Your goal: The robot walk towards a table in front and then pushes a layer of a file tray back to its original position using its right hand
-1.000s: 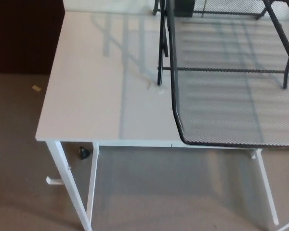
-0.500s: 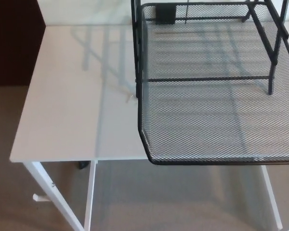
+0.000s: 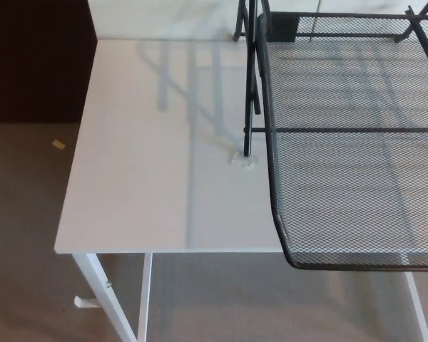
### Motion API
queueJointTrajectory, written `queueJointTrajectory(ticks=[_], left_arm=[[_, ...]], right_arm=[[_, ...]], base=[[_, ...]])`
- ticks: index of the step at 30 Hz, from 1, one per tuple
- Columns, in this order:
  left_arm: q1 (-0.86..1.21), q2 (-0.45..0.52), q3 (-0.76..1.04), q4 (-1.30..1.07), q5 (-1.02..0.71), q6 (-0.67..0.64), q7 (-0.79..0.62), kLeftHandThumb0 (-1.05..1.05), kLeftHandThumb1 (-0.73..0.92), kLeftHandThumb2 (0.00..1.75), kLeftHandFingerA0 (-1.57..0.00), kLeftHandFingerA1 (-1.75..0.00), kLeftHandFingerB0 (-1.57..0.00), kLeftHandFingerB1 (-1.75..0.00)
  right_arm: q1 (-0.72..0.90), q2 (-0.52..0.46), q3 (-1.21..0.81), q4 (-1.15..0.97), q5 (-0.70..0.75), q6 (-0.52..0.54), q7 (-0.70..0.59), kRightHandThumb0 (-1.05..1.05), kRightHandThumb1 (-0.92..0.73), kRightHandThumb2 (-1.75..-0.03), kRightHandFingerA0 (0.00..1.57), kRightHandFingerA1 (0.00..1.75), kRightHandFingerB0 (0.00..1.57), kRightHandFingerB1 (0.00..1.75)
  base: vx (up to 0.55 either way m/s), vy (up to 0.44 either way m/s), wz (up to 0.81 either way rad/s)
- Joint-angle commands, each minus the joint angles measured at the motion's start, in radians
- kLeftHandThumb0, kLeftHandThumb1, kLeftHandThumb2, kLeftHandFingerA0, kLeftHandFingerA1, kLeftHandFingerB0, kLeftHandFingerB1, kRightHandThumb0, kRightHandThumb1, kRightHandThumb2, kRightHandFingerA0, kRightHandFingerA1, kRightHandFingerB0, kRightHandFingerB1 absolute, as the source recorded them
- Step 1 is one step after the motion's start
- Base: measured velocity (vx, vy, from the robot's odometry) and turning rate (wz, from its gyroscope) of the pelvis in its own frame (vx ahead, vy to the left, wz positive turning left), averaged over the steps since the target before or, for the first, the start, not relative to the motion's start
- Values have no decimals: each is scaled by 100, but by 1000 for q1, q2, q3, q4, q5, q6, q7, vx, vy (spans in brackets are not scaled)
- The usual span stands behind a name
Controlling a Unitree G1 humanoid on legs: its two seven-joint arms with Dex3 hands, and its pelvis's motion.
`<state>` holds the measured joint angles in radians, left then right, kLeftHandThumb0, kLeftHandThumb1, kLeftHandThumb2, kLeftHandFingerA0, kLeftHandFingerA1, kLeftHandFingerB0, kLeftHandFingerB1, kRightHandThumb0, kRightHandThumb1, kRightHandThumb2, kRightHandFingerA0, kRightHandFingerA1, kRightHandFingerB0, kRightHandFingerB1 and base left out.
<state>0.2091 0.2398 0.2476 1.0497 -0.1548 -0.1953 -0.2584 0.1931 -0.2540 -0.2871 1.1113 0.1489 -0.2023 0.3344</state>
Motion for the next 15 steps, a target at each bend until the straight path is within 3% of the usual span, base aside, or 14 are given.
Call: queueJointTrajectory(ticks=[1,15], left_arm=[[-1,9,-3,11,12,-9,10,-1,44,87,-42,-60,-19,-49],[5,11,-8,1,18,-15,3,-2,44,87,-42,-60,-19,-50]], right_arm=[[18,-10,9,-21,-12,5,-30,-27,-62,-58,51,38,32,33],[38,2,40,-81,-34,-46,-45,-28,-58,-57,56,39,34,33]], base=[[0,0,0],[-20,-16,1]])
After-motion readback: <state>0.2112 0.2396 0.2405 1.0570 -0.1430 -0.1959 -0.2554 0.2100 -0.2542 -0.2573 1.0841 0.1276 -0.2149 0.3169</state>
